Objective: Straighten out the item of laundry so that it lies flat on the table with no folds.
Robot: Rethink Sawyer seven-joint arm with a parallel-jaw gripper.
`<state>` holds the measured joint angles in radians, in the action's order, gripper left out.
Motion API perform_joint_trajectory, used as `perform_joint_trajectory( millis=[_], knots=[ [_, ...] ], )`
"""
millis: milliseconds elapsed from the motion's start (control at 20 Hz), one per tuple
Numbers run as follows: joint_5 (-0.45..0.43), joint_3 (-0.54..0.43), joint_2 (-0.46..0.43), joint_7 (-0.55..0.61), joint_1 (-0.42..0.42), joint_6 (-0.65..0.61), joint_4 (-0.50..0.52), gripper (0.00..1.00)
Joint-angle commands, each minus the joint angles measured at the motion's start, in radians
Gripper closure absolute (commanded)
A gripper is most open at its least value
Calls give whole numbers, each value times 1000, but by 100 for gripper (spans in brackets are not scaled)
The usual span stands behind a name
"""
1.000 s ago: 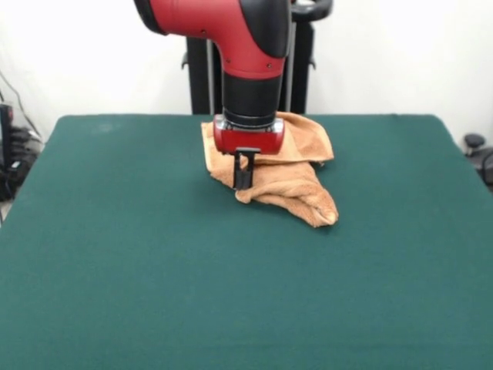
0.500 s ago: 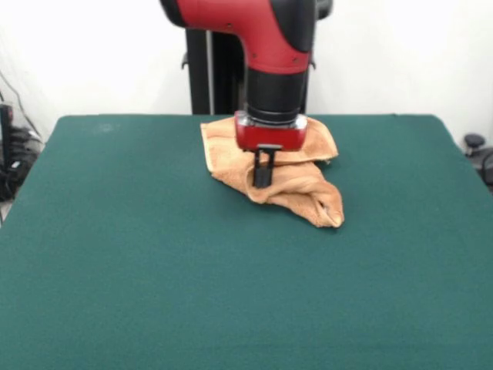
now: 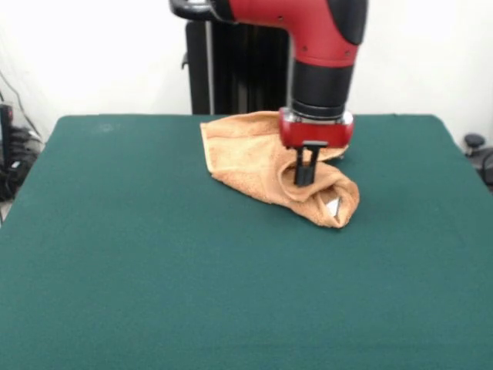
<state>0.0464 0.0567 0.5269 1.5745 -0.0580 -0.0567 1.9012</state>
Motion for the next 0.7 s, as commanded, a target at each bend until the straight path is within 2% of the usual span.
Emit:
perform_joint_trajectory(
  millis=[50,700],
  knots=[
    [115,-33,-29,307,65,8,29,100],
    [238,-18,-69,337,170,32,20,100]
  ],
)
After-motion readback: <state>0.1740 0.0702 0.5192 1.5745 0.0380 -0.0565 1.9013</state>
